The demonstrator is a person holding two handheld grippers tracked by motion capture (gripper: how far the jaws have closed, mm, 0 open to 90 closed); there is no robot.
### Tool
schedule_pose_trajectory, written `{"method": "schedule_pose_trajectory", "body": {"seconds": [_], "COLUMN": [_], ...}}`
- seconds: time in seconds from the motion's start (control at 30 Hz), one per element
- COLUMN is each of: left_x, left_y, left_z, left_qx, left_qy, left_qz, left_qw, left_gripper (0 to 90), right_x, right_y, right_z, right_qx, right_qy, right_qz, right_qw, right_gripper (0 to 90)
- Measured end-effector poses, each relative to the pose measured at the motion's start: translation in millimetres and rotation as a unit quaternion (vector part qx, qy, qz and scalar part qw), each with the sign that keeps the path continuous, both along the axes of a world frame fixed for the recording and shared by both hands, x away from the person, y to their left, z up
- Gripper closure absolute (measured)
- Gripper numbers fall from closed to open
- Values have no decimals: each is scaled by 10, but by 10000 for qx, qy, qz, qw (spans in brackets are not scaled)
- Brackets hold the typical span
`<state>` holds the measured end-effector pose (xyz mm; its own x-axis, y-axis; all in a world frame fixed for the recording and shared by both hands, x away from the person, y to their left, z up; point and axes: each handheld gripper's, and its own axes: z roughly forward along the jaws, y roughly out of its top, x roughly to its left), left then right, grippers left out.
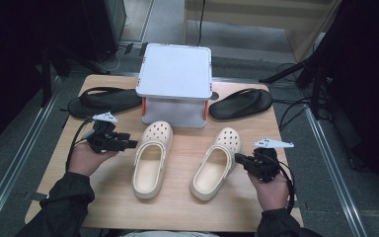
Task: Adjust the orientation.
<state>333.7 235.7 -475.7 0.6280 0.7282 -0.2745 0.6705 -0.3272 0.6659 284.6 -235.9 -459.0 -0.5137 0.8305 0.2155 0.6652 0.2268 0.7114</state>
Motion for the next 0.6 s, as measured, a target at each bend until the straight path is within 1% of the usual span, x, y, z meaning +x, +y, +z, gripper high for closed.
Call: {"method": "schedule_pose_trajectory", "body": {"seconds": [0.1,0.17,0.23,0.27,0.3,0.33,0.37,0.4,0.47,0.5,0.57,0.6], "left_x": [-2,-5,-9,-9,-9,-9,-11,-14,-24,-28,-36,-41], "left_y": [-4,-1,7,11,11,10,10,9,10,11,14,14], "left_z": [-6,-8,-8,-8,-9,-10,-8,-6,-4,-7,-12,-15], "left_qx": [-4,-7,-20,-14,-11,-12,-3,1,8,-5,16,21], "left_qy": [8,18,18,16,18,17,13,8,1,6,19,18], "left_qz": [-15,-14,-12,-9,-2,1,-4,-9,0,4,8,24], "left_qw": [10000,10000,10000,10000,10000,10000,10000,10000,10000,10000,10000,10000], "left_gripper": [480,479,479,479,479,478,478,477,476,476,474,474], "right_x": [94,133,144,143,141,134,127,123,127,134,160,170], "right_y": [-6,-12,-31,-35,-31,-27,-21,-29,-40,-51,-58,-55], "right_z": [-93,-137,-163,-175,-187,-196,-198,-201,-210,-223,-259,-267], "right_qx": [-130,-198,-189,-160,-196,-282,-345,-411,-436,-451,-408,-375], "right_qy": [146,188,281,328,343,274,225,179,190,242,380,367], "right_qz": [-107,-169,-160,-126,-105,-105,-119,-119,-128,-132,-63,-55], "right_qw": [9998,9995,9993,9993,9992,9992,9991,9989,9988,9986,9984,9986], "right_gripper": [900,900,900,856,829,786,774,739,738,730,699,695]}}
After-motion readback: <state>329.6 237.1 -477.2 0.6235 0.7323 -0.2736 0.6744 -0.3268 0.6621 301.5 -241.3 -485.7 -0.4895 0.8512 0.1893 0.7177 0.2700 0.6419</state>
